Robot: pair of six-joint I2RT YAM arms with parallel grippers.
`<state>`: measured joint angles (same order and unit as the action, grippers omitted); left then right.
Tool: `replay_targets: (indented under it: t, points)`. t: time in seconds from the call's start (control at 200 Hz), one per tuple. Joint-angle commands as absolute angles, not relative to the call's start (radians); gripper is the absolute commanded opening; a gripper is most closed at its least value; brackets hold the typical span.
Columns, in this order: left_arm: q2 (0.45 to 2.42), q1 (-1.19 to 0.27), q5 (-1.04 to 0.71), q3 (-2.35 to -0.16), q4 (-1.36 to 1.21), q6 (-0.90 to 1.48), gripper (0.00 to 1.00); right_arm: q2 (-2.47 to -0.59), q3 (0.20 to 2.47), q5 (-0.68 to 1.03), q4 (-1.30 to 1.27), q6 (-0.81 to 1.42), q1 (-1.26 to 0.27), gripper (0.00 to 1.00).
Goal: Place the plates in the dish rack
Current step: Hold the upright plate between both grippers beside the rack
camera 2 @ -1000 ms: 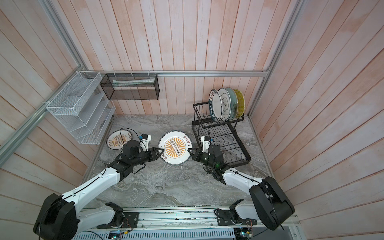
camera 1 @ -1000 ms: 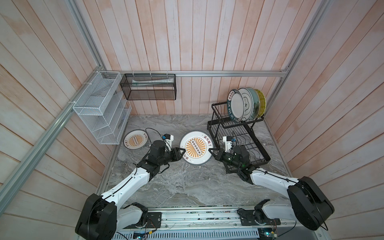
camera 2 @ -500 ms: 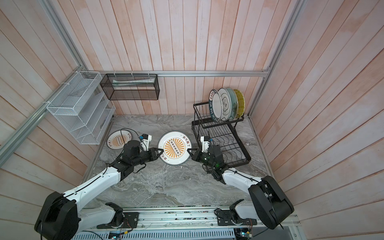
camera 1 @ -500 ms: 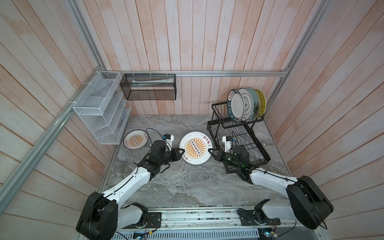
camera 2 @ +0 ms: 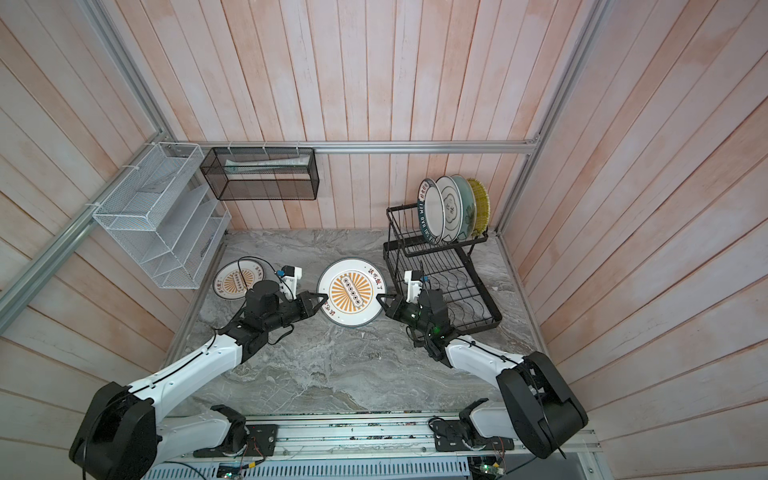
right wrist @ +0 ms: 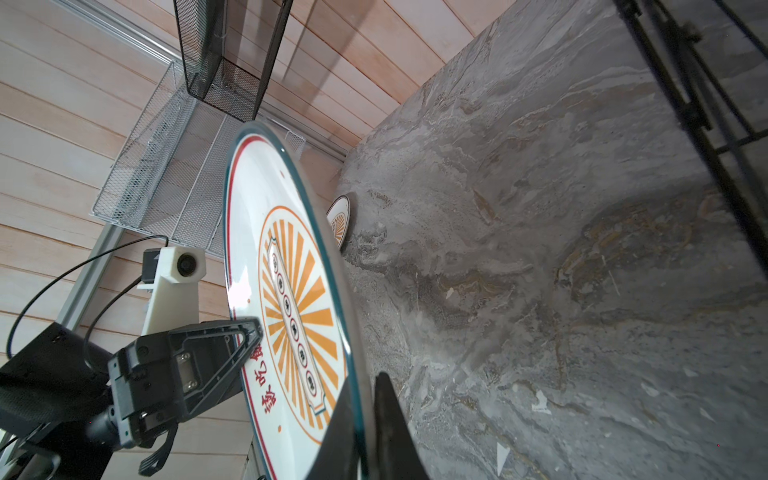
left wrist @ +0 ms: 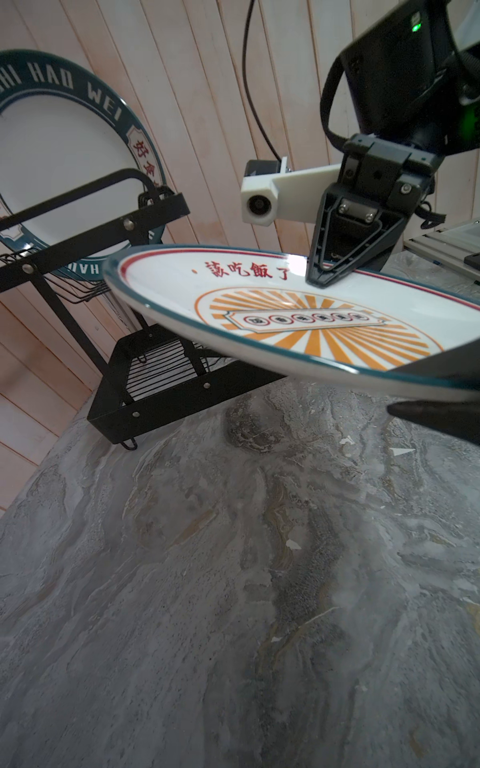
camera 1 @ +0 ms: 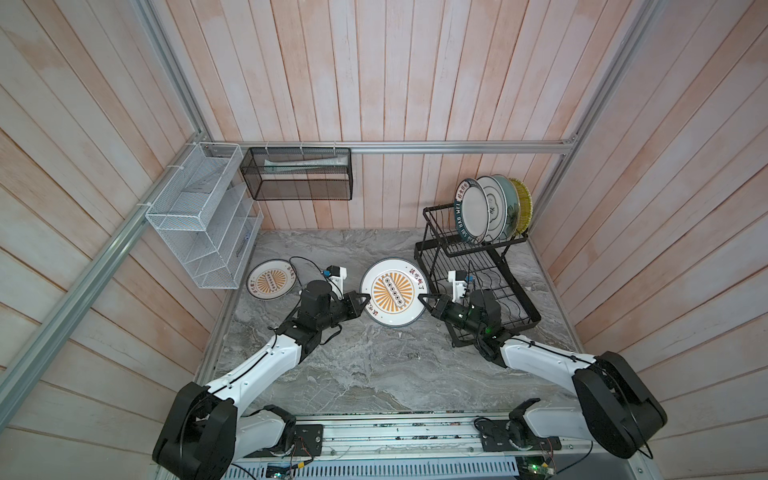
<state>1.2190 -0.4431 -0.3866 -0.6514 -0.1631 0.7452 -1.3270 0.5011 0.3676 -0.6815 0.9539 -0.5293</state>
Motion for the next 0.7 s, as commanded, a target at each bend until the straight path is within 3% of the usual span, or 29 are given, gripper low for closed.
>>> replay_targets:
  t: [0.0, 0.18, 0.695]
  points:
    - [1.244, -0.479, -0.378, -0.622, -0.248, 0.754, 0.0, -1.299, 0.517, 0.408, -0.8, 0.982, -0.549, 0.16]
    - [1.239, -0.497, -0.335, -0.574, -0.369, 0.822, 0.0, -1.274, 0.516, 0.385, -0.803, 0.994, -0.558, 0.26]
    - [1.148, -0.508, -0.248, -0.514, -0.45, 0.855, 0.0, -1.349, 0.574, 0.372, -0.847, 1.014, -0.669, 0.27]
